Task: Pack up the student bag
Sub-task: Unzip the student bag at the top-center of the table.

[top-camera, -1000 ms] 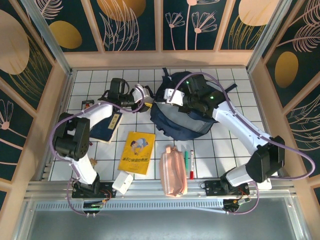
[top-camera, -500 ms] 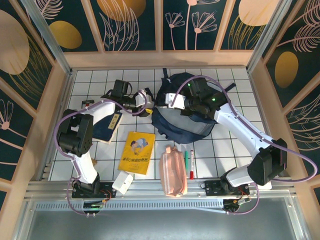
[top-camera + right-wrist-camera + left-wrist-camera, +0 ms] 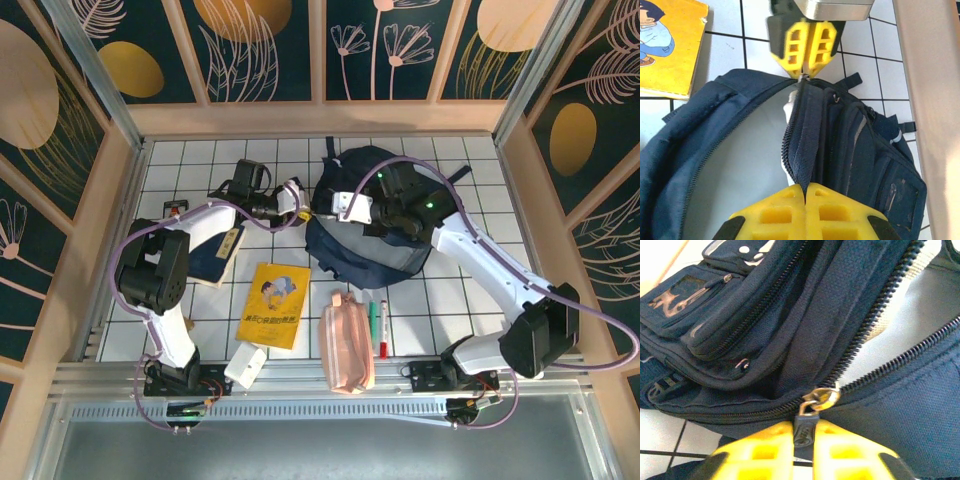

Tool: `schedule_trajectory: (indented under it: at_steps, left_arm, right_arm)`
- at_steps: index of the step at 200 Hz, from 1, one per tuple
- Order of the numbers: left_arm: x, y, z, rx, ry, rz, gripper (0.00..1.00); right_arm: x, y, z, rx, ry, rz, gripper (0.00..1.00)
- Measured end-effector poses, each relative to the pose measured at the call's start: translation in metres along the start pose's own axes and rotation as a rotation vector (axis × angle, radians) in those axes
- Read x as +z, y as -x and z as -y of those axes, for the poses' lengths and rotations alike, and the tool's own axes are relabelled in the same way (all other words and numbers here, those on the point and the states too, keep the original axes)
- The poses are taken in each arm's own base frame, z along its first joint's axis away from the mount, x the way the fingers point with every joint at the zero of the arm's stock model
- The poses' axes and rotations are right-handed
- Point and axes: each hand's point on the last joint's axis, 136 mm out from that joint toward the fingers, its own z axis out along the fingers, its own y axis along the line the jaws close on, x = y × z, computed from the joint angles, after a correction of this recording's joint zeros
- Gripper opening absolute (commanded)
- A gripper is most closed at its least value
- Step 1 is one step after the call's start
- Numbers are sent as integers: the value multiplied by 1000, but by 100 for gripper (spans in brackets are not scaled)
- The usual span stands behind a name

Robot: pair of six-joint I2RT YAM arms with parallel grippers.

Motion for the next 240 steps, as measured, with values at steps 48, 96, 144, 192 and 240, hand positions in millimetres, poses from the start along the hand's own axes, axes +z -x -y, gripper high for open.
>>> schedule_trajectory:
  at_steps: [48,96,144,192,240]
  left_arm:
    - [0,-5,-10,-3,48,-34,0]
    - [6,-17,-48,-6,166,-121,0]
    - [20,-26,-73,-24,204,-135,0]
    - [42,-35,-97,-75,211,-114,0]
    - [65,-33,-133,-125,241,-43,0]
  right_arm:
    - [1,-2,0,-32,-21,-23,0]
    - [-4,1,-8,-101,-36,-19,0]
    - [-7,4,-20,-167,-41,-21,0]
    - [-9,17,-34,-240,-37,11,0]
    - [-28,36,-29,-325,-95,62,0]
